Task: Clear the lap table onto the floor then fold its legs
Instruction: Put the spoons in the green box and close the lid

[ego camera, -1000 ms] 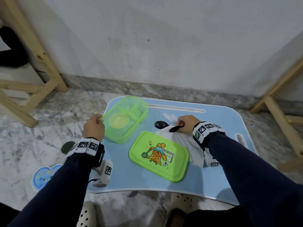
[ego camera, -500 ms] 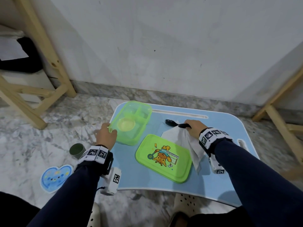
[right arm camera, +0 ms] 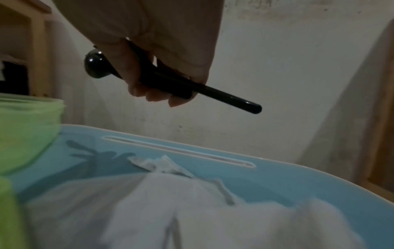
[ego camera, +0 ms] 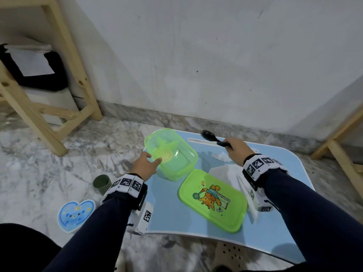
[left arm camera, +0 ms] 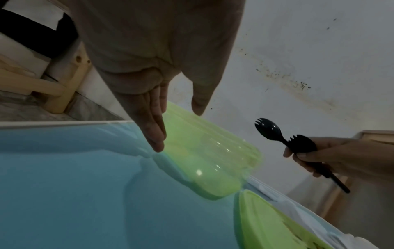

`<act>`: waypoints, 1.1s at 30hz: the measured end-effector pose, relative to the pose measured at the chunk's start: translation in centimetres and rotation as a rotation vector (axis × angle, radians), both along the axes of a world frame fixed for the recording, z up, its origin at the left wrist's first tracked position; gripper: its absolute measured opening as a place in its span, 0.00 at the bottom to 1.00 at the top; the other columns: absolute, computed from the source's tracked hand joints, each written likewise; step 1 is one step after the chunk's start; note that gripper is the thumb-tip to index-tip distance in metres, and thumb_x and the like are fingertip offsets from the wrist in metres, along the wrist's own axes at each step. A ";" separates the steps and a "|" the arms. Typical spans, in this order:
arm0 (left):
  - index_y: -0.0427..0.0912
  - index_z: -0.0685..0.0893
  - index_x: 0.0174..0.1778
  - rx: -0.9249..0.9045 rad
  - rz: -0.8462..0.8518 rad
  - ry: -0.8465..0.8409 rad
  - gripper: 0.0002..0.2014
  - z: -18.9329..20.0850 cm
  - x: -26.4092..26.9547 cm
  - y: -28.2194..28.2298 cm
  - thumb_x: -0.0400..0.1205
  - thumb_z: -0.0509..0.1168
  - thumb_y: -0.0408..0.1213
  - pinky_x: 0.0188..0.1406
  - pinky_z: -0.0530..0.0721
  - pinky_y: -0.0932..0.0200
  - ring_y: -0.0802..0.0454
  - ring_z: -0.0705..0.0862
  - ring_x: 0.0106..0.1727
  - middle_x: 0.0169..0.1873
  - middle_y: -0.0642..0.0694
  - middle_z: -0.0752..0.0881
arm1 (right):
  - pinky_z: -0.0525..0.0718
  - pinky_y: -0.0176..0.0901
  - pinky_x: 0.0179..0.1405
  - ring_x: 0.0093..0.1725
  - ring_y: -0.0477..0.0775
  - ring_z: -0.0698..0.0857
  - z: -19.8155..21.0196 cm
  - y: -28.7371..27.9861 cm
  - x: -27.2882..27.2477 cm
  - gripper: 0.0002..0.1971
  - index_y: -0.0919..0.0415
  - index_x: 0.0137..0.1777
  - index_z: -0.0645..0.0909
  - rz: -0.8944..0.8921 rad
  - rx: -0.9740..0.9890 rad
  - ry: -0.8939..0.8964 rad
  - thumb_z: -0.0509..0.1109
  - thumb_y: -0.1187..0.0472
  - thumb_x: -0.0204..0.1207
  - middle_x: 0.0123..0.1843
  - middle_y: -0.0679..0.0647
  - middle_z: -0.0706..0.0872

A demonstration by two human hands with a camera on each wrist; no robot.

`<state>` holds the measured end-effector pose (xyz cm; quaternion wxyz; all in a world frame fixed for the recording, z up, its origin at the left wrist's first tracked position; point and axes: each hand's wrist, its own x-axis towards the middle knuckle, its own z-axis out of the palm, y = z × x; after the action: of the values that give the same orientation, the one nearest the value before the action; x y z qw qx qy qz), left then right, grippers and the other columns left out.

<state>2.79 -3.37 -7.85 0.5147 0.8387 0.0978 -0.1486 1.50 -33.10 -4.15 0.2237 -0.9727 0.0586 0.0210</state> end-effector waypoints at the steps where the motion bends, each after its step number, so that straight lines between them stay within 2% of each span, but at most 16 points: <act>1: 0.40 0.69 0.62 0.031 -0.009 0.003 0.22 0.0 0.3 0.1 0.78 0.67 0.47 0.61 0.83 0.39 0.39 0.87 0.49 0.38 0.43 0.82 | 0.71 0.45 0.43 0.45 0.57 0.77 0.3 0.8 0.3 0.10 0.60 0.54 0.79 0.057 -0.002 0.009 0.57 0.68 0.80 0.46 0.59 0.80; 3: 0.37 0.68 0.68 0.042 -0.020 0.011 0.26 0.1 0.9 0.3 0.78 0.67 0.44 0.63 0.82 0.39 0.36 0.86 0.56 0.42 0.40 0.83 | 0.75 0.47 0.47 0.49 0.61 0.81 1.0 2.5 1.0 0.10 0.59 0.54 0.81 0.181 -0.020 0.049 0.59 0.67 0.80 0.50 0.61 0.84; 6: 0.34 0.69 0.71 0.034 -0.046 -0.013 0.23 0.2 2.0 0.6 0.80 0.63 0.35 0.66 0.80 0.40 0.34 0.83 0.60 0.55 0.32 0.82 | 0.80 0.54 0.57 0.57 0.64 0.82 1.9 5.0 1.9 0.12 0.61 0.59 0.83 0.314 -0.075 0.105 0.61 0.66 0.79 0.57 0.62 0.86; 8: 0.35 0.74 0.70 0.101 -0.076 -0.066 0.20 0.2 2.6 0.9 0.81 0.60 0.33 0.63 0.81 0.46 0.34 0.83 0.60 0.59 0.32 0.83 | 0.80 0.55 0.59 0.58 0.64 0.82 2.4 6.7 2.5 0.13 0.60 0.60 0.83 0.382 -0.133 0.132 0.61 0.65 0.80 0.57 0.62 0.85; 9: 0.36 0.76 0.68 0.131 -0.093 -0.104 0.18 0.2 2.9 1.1 0.82 0.59 0.32 0.58 0.81 0.51 0.34 0.83 0.59 0.59 0.32 0.83 | 0.81 0.55 0.58 0.58 0.64 0.82 2.6 7.5 2.8 0.14 0.58 0.61 0.83 0.412 -0.165 0.147 0.61 0.64 0.80 0.57 0.61 0.85; 11: 0.37 0.80 0.64 0.163 -0.123 -0.155 0.15 0.3 3.5 1.4 0.83 0.57 0.32 0.49 0.78 0.55 0.36 0.83 0.56 0.59 0.34 0.85 | 0.82 0.55 0.57 0.58 0.63 0.82 2.8 9.2 3.3 0.15 0.56 0.61 0.83 0.474 -0.233 0.182 0.61 0.64 0.80 0.58 0.59 0.85; 12: 0.38 0.81 0.62 0.163 -0.136 -0.159 0.14 0.3 3.8 1.5 0.83 0.57 0.32 0.49 0.78 0.54 0.37 0.83 0.55 0.58 0.35 0.85 | 0.82 0.55 0.57 0.58 0.62 0.82 2.7 9.9 3.6 0.15 0.54 0.62 0.83 0.506 -0.266 0.200 0.61 0.64 0.79 0.59 0.58 0.85; 16: 0.38 0.83 0.59 0.079 -0.143 -0.143 0.13 0.2 4.8 1.7 0.83 0.56 0.31 0.64 0.80 0.48 0.40 0.85 0.58 0.57 0.36 0.87 | 0.84 0.52 0.56 0.58 0.62 0.84 1.9 12.5 4.5 0.15 0.53 0.60 0.84 0.600 -0.340 0.239 0.62 0.64 0.77 0.60 0.56 0.86; 18: 0.37 0.83 0.57 0.040 -0.132 -0.143 0.13 0.2 5.1 1.9 0.83 0.56 0.31 0.65 0.80 0.48 0.44 0.85 0.53 0.55 0.36 0.86 | 0.85 0.53 0.56 0.57 0.63 0.85 1.3 13.6 4.7 0.14 0.54 0.59 0.84 0.625 -0.355 0.257 0.63 0.64 0.77 0.59 0.57 0.86; 20: 0.37 0.84 0.55 0.010 -0.125 -0.141 0.12 0.1 5.0 2.3 0.83 0.57 0.32 0.62 0.81 0.49 0.46 0.84 0.50 0.53 0.36 0.86 | 0.86 0.55 0.56 0.56 0.63 0.85 0.8 14.3 4.8 0.14 0.56 0.58 0.85 0.636 -0.357 0.274 0.63 0.65 0.77 0.59 0.58 0.86; 23: 0.40 0.83 0.53 -0.006 -0.122 -0.112 0.08 -0.1 4.5 3.2 0.82 0.60 0.34 0.48 0.79 0.57 0.46 0.82 0.48 0.48 0.39 0.85 | 0.85 0.54 0.55 0.56 0.64 0.84 0.2 15.0 4.9 0.12 0.60 0.57 0.85 0.640 -0.311 0.274 0.64 0.65 0.77 0.57 0.61 0.86; 25: 0.39 0.82 0.56 0.029 -0.123 -0.081 0.10 -0.3 4.1 3.9 0.81 0.62 0.35 0.47 0.75 0.57 0.47 0.80 0.47 0.45 0.42 0.83 | 0.85 0.55 0.55 0.56 0.64 0.84 -0.2 15.2 5.0 0.12 0.61 0.56 0.85 0.641 -0.265 0.265 0.65 0.65 0.76 0.56 0.62 0.87; 28: 0.39 0.80 0.56 0.079 -0.135 0.001 0.11 -0.4 3.2 4.4 0.80 0.63 0.38 0.45 0.76 0.55 0.45 0.79 0.43 0.41 0.43 0.81 | 0.81 0.51 0.58 0.60 0.61 0.82 -0.4 15.2 4.8 0.15 0.62 0.61 0.82 0.632 -0.207 0.244 0.69 0.62 0.75 0.60 0.61 0.84; 31: 0.39 0.77 0.47 0.123 -0.128 0.095 0.07 -0.3 2.3 4.0 0.79 0.64 0.38 0.39 0.79 0.54 0.42 0.82 0.39 0.39 0.42 0.80 | 0.77 0.50 0.62 0.61 0.59 0.79 0.4 14.3 3.8 0.17 0.61 0.63 0.79 0.563 -0.106 0.151 0.69 0.59 0.75 0.62 0.60 0.80; 33: 0.38 0.75 0.42 0.170 -0.091 0.099 0.06 -0.2 1.9 3.6 0.78 0.65 0.36 0.43 0.85 0.51 0.40 0.85 0.43 0.40 0.39 0.81 | 0.76 0.51 0.62 0.61 0.59 0.78 1.2 12.5 2.6 0.15 0.61 0.62 0.78 0.454 -0.042 0.058 0.67 0.58 0.77 0.60 0.60 0.79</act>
<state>4.65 0.27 -8.06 0.4290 0.8745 0.0970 -0.2043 4.08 -20.60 -2.96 0.1911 -0.9644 -0.1548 0.0974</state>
